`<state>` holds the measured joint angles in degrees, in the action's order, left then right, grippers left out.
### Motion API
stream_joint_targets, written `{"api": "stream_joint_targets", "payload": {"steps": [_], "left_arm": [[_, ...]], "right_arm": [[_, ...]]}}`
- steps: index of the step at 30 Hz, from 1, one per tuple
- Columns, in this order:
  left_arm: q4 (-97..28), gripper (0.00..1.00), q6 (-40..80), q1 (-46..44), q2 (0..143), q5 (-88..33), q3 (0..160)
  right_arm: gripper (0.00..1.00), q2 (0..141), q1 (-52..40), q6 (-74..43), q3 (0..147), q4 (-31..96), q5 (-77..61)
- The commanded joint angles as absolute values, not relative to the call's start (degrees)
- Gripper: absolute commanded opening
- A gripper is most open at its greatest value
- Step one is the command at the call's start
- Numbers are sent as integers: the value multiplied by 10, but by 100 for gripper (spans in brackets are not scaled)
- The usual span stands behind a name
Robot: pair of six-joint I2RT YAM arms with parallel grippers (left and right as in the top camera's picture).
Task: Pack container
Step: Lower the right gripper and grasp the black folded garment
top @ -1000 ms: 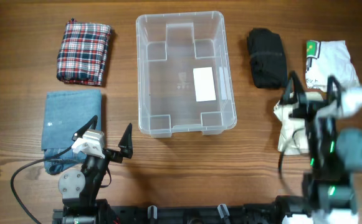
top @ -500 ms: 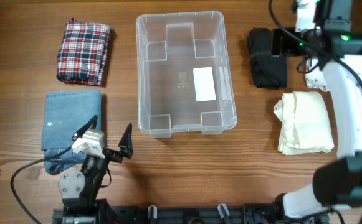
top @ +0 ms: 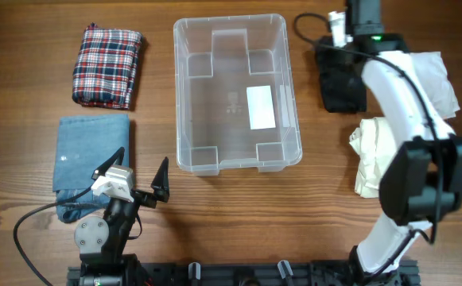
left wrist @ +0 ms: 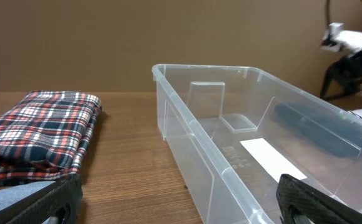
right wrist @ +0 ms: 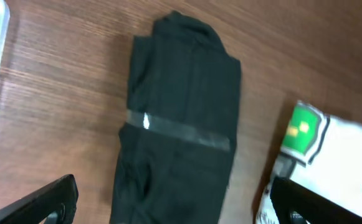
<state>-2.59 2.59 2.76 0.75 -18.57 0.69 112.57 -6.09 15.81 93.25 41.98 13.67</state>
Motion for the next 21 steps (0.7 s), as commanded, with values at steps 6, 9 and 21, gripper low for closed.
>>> {"api": "stream_joint_targets", "payload": {"steps": [6,9,21], "left_arm": [[-26,100,17,32,4,-190,4],[-26,100,17,32,4,-190,4],[-26,100,17,32,4,-190,4]], "right_arm": [[100,1183,-78,180,948,403,260],[100,1194,-83,181,948,403,237],[100,1240,-90,194,942,398,211]]}}
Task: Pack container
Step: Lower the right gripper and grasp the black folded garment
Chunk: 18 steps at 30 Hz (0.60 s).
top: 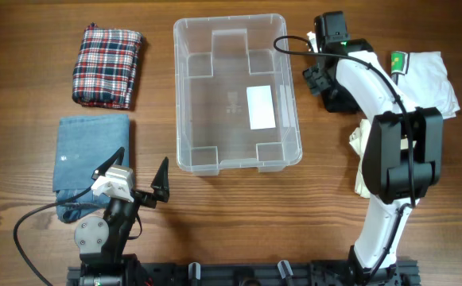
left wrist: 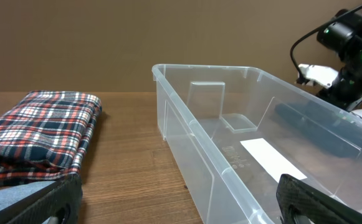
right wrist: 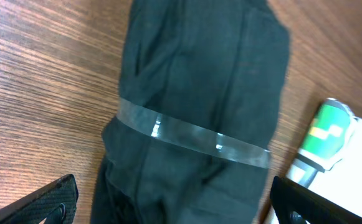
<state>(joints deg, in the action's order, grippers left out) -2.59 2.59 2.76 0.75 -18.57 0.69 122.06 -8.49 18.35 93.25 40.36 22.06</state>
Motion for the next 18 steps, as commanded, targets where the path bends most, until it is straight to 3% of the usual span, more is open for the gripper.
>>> {"api": "stream_joint_targets", "payload": {"steps": [1,18], "left_arm": [[-26,100,17,32,4,-190,4],[-26,100,17,32,4,-190,4]], "right_arm": [[100,1243,-90,193,942,397,212],[100,1299,-90,193,941,372,277]]}}
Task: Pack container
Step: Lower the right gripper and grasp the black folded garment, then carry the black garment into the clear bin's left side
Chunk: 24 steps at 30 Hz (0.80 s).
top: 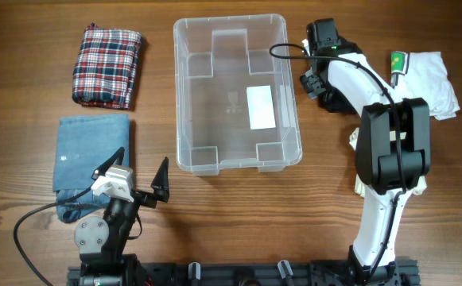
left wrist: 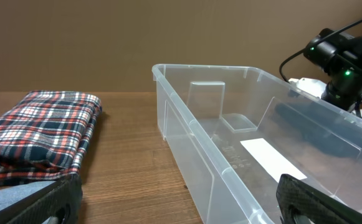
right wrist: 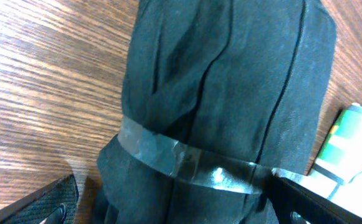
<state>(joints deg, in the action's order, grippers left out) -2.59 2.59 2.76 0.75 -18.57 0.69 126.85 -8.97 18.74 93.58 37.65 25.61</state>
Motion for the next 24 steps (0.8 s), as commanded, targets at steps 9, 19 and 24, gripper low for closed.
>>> {"api": "stream_joint_targets", "payload": {"steps": [9,19,24], "left_arm": [[-26,100,17,32,4,-190,4],[-26,100,17,32,4,-190,4],[-26,100,17,32,4,-190,4]], "right_arm": [[99,1299,-84,206,941,360,307],[58,1299,-78,185,941,367,287],[47,1296,-78,135,942,365,292]]}}
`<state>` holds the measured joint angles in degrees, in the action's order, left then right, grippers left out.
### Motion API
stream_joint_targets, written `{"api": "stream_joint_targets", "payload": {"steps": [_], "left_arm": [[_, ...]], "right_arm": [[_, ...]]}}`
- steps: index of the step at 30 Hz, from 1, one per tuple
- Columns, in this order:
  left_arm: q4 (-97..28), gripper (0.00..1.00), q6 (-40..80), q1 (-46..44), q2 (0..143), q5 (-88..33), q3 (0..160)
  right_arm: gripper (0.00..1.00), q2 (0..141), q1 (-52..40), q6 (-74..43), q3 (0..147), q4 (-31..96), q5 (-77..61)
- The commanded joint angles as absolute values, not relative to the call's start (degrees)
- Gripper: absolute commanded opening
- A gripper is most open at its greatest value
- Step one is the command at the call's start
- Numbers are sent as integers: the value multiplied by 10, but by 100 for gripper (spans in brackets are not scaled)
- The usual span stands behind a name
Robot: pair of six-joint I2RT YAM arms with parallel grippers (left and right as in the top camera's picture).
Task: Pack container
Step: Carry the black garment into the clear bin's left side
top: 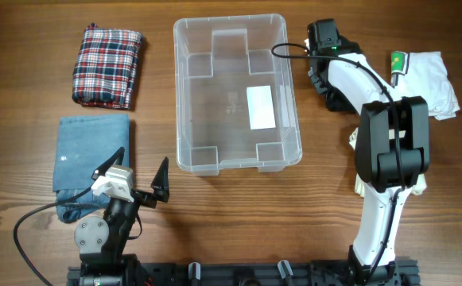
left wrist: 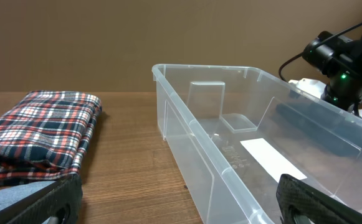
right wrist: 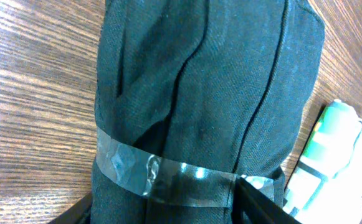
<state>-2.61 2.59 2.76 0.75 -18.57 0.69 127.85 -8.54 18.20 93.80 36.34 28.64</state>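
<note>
A clear plastic container (top: pixel 294 152) stands empty at the table's middle, also seen in the left wrist view (left wrist: pixel 196 127). Just right of its far corner lies a black folded garment (right wrist: pixel 212 93) bound with clear tape. My right gripper (right wrist: pixel 168 208) is down on it, one finger pressed against each side of the bundle. In the overhead view the right gripper (top: pixel 327 79) and arm hide most of the garment (top: pixel 333 98). My left gripper (top: pixel 139 172) rests open near the front left with nothing between its fingers (left wrist: pixel 50 202).
A plaid folded cloth (top: pixel 106 65) lies at the far left and a blue denim piece (top: pixel 87 151) in front of it. A white cloth with a green tag (top: pixel 431 75) lies right of the black garment. A cream cloth (top: pixel 364 163) lies partly under the right arm.
My right gripper's fingers stood wide on either side of the black garment; now they have closed in against its sides. The left arm has not moved.
My right gripper was open high above the black garment at the far right. It was then lower and closer over the taped bundle, then straddling it with fingers wide. Now it is shut on the bundle, which lies on the table.
</note>
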Motion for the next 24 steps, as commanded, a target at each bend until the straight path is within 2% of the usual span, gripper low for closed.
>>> {"api": "stream_joint_targets", "payload": {"steps": [1,5,16,20,24], "left_arm": [[-26,100,17,32,4,-190,4],[-26,100,17,32,4,-190,4],[-26,100,17,32,4,-190,4],[-26,100,17,32,4,-190,4],[-26,100,17,32,4,-190,4]], "right_arm": [[45,1295,-78,125,942,365,301],[39,1270,-78,91,951,373,322],[38,1061,-90,33,958,402,264],[39,971,-142,25,958,405,199],[39,928,-228,-12,958,391,196]]}}
